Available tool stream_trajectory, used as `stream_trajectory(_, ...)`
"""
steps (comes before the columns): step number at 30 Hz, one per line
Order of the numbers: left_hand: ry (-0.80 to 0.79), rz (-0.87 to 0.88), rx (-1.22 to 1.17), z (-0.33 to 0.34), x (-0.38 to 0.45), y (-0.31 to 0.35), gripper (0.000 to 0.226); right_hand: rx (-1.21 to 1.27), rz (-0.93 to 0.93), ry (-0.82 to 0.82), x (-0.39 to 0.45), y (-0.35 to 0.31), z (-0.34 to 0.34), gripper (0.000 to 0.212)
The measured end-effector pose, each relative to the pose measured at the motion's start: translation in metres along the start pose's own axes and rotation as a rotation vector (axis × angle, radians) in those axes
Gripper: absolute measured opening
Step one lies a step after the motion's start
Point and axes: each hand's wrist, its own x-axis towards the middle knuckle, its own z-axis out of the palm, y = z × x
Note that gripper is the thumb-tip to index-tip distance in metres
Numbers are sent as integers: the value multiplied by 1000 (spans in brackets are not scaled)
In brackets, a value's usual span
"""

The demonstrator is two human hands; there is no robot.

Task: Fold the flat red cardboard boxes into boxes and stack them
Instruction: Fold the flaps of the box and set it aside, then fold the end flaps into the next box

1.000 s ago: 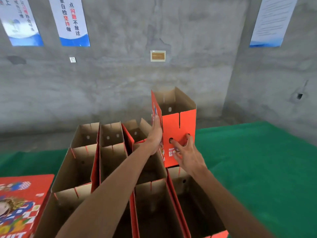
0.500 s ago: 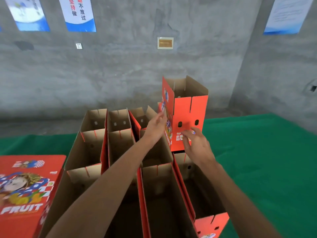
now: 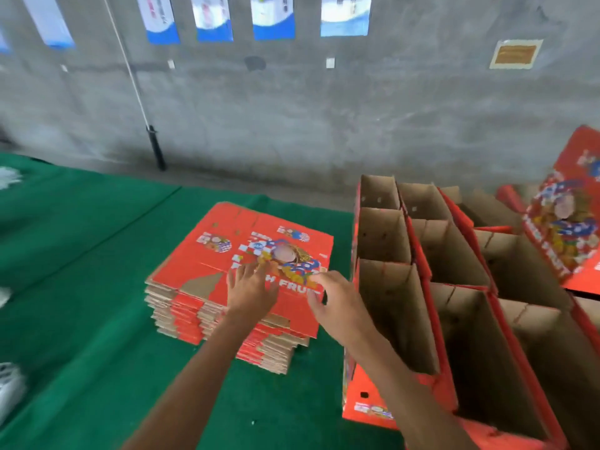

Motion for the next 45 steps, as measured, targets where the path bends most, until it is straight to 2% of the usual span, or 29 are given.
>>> stream_trajectory(2, -78, -92, 112, -9, 6, -63, 68, 24, 124, -113, 8, -19, 51, 40)
stream_trajectory(4, -88, -173, 142, -18, 18, -120, 69, 34, 306, -201, 13, -27, 95, 52)
stream_trajectory(7, -39, -249, 140, -36, 43, -187, 90, -1, 582, -224, 20, -20, 141, 73)
stream_trajectory(9, -76, -251, 164, -42, 53, -215, 101, 26, 741, -224, 21, -13, 156, 83)
stream_trajectory(14, -164, -148, 278, -40, 64, -239, 106, 272, 804, -128, 19, -5, 172, 54)
stream_trajectory(19, -142, -11, 627, -43, 66, -230, 92, 256, 738, 45, 16, -10, 162, 45)
stream_trajectory(22, -232, 111, 674, -48, 71, -227, 67, 236, 641, 60, 14, -16, 150, 34)
stream_trajectory(24, -209, 162, 673, -58, 69, -222, 48, 191, 590, 23, 8, -20, 147, 33)
stream_trajectory(26, -169, 162, 655, -73, 66, -214, 34, 123, 570, -35, 5, -27, 139, 46)
stream_trajectory(29, -108, 63, 579, -111, 65, -196, 31, -158, 628, -119, 9, -39, 121, 97)
stream_trajectory(31, 11, 71, 545, -147, 62, -179, 29, -238, 571, -144, 17, -60, 101, 116)
stream_trajectory(35, 313, 215, 260, -231, 38, -138, 20, -82, 192, -162, 32, -132, 39, 105)
stream_trajectory(38, 437, 401, 114, -305, 15, -107, 17, 59, 58, -184, 33, -192, -29, 109)
stream_trajectory(41, 346, 532, 80, -369, -4, -84, 16, 173, 15, -316, 29, -240, -90, 91)
stream_trajectory(45, 148, 647, -73, -406, -29, -45, 26, 186, -53, -219, 26, -279, -127, 74)
